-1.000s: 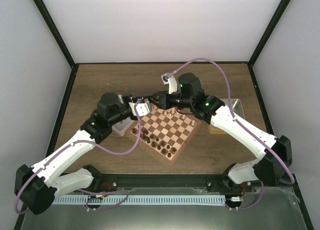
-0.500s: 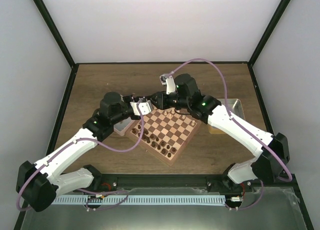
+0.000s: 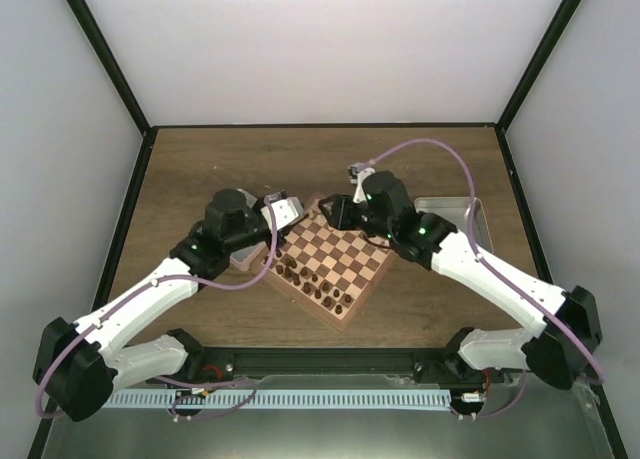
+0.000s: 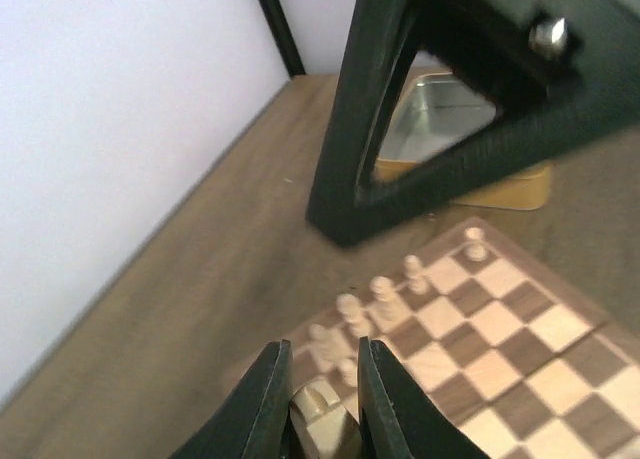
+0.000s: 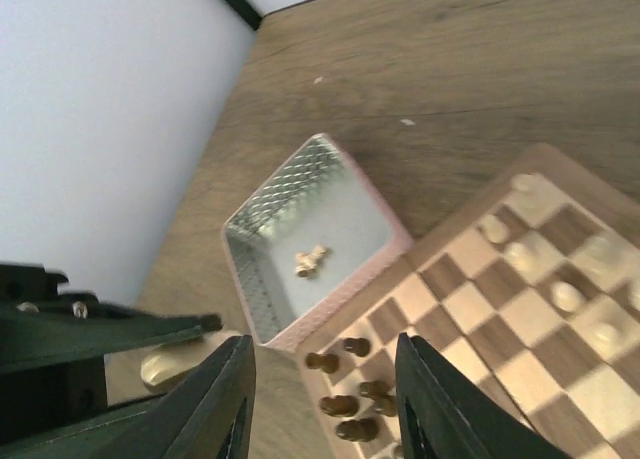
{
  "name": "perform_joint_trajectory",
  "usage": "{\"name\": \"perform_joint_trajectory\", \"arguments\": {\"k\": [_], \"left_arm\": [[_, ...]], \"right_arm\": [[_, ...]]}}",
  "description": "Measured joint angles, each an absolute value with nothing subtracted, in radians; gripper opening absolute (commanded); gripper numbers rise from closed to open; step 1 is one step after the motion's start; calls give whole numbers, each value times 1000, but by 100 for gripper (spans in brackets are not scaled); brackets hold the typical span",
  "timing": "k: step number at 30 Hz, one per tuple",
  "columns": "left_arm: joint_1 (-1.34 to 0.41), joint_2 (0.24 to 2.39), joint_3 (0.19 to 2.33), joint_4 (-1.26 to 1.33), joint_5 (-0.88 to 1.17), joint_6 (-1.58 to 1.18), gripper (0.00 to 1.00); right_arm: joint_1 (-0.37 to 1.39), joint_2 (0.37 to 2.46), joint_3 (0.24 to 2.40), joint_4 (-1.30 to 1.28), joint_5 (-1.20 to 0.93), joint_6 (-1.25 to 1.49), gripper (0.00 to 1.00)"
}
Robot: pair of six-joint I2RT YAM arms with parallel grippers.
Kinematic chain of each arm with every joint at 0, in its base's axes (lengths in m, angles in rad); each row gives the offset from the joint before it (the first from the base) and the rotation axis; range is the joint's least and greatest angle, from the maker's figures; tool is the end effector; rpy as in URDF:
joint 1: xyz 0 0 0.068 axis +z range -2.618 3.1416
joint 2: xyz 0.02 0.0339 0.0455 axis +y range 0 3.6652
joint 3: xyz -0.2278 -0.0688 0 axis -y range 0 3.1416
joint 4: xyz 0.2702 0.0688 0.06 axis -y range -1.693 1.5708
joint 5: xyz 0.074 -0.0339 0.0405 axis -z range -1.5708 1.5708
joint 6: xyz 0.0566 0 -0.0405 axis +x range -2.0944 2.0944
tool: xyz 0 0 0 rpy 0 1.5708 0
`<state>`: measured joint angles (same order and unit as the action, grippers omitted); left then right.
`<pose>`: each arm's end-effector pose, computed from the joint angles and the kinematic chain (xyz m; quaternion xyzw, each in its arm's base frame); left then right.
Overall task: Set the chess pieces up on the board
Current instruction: Place the chess piece on the chessboard.
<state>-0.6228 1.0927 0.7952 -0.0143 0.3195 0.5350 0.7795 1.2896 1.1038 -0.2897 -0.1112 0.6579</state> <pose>0.2436 -0.1968 0.2547 0.5150 0.6168 -0.1540 0.5750 0.2440 0.2499 0.2818 -0.0807 0.8491 0.3780 0.3601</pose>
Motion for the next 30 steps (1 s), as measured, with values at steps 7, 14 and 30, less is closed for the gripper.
{"name": "perform_joint_trajectory", "arguments": {"k": [7, 14, 30], "left_arm": [[-624, 1188, 692, 89, 373, 248, 15], [-629, 1361, 672, 210, 356, 130, 16], [-636, 1569, 697, 274, 252, 82, 21]], "right_arm": [[731, 1157, 944, -266, 40, 747, 41], [708, 1150, 890, -250, 69, 773, 42], [694, 1149, 865, -216, 67, 776, 42]]}}
